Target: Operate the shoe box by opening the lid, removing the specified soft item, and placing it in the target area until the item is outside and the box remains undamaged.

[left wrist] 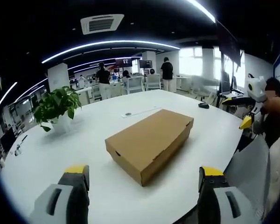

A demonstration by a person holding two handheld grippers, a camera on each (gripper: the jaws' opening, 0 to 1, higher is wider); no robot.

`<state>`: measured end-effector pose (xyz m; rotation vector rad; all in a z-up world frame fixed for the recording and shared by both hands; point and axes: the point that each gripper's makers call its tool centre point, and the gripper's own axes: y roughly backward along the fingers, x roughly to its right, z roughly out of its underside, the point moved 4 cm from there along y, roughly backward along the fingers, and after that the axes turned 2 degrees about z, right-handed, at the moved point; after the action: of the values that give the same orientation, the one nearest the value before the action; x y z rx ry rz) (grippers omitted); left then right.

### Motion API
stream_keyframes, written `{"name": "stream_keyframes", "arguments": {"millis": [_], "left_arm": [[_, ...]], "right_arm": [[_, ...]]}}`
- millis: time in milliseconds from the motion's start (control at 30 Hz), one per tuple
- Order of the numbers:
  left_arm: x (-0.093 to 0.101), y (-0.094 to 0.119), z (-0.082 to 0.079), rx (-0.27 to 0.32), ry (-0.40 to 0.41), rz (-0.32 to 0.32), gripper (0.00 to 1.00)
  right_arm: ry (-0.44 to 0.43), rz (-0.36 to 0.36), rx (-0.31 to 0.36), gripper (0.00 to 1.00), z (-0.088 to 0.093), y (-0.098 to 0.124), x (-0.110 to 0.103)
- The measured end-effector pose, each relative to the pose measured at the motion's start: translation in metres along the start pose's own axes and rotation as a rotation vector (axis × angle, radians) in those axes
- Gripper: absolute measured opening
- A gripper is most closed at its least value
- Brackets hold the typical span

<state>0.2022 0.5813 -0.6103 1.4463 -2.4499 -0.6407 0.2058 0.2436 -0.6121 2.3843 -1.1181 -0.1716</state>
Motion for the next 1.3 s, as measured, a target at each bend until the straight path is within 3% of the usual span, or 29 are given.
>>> {"name": "stream_keyframes", "arguments": {"millis": [833, 1300], "left_arm": [[-0.006, -0.013, -0.002, -0.018, -0.016, 0.017, 0.99], [-0.005, -0.021, 0.004, -0.039, -0.002, 0.018, 0.97]], "right_arm": [[0.03, -0.041, -0.018, 0.95, -0.007, -0.011, 0.01], [0.02, -0.073, -0.007, 0.93, -0.007, -0.031, 0.023]]}}
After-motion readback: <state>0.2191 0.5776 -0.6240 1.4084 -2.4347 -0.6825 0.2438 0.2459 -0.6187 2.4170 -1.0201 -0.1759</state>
